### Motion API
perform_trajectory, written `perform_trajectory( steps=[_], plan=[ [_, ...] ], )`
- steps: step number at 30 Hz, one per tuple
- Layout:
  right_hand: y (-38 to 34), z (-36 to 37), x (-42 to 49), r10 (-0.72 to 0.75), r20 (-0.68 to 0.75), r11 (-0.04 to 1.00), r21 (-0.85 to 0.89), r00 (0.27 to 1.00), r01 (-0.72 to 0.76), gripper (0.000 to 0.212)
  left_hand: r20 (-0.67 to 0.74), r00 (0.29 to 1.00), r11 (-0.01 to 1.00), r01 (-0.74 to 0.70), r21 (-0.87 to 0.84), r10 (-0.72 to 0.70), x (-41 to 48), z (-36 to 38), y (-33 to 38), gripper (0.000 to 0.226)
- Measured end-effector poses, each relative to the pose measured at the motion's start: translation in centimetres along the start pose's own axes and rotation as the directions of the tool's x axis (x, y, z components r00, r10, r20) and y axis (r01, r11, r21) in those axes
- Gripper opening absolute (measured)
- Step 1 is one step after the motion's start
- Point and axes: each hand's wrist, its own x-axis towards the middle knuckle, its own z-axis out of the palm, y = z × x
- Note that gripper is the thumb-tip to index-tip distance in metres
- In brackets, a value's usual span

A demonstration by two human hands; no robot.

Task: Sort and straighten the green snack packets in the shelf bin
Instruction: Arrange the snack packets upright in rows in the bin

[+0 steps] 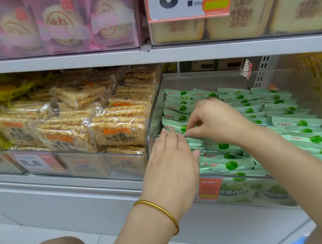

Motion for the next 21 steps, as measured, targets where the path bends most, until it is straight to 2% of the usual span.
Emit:
perform_trajectory(
  steps=[2, 4, 8, 12, 16, 19, 21],
  plan=[
    [-0.6, 0.2, 0.6, -0.015, 0.042, 0.993, -0.119, 0.999, 0.02, 0.017, 0.033, 0.999, 0.998, 0.011, -0.064, -0.009, 0.1, -0.2, 0.1, 0.068],
    [-0.8, 0.0, 0.9, -0.032, 0.063, 0.985, -0.165, 0.998, 0.042, 0.014, 0.072, 0.997, 0.991, 0.009, -0.133, 0.0, 0.0, -0.3, 0.0, 0.074],
    [-0.9, 0.2, 1.0, -0.075, 0.026, 0.984, -0.159, 0.997, 0.078, 0.014, 0.044, 0.999, 0.994, 0.012, -0.11, -0.007, -0.1, -0.2, -0.1, 0.049],
    [-0.5, -0.4, 1.0, 0.024, -0.198, 0.997, 0.081, 0.98, -0.008, 0.016, 0.046, 0.999, 0.991, -0.02, -0.135, 0.026, -0.1, -0.3, -0.2, 0.054],
    [0.1, -1.0, 0.0, 0.142, -0.379, 0.96, 0.279, 0.914, -0.033, 0.01, 0.029, 0.999, 0.995, -0.04, -0.092, 0.043, 0.0, -0.3, -0.3, 0.05],
    [0.7, -1.5, -1.0, 0.294, -0.427, 0.862, 0.506, 0.855, -0.043, 0.009, 0.009, 0.998, 0.994, -0.059, -0.093, 0.06, -0.1, -0.2, -0.5, 0.046],
    [1.3, -1.9, -1.6, 0.412, -0.402, 0.756, 0.652, 0.818, -0.06, 0.009, 0.03, 0.999, 0.995, -0.034, -0.097, 0.037, -0.1, -0.6, -0.3, 0.053]
  ],
)
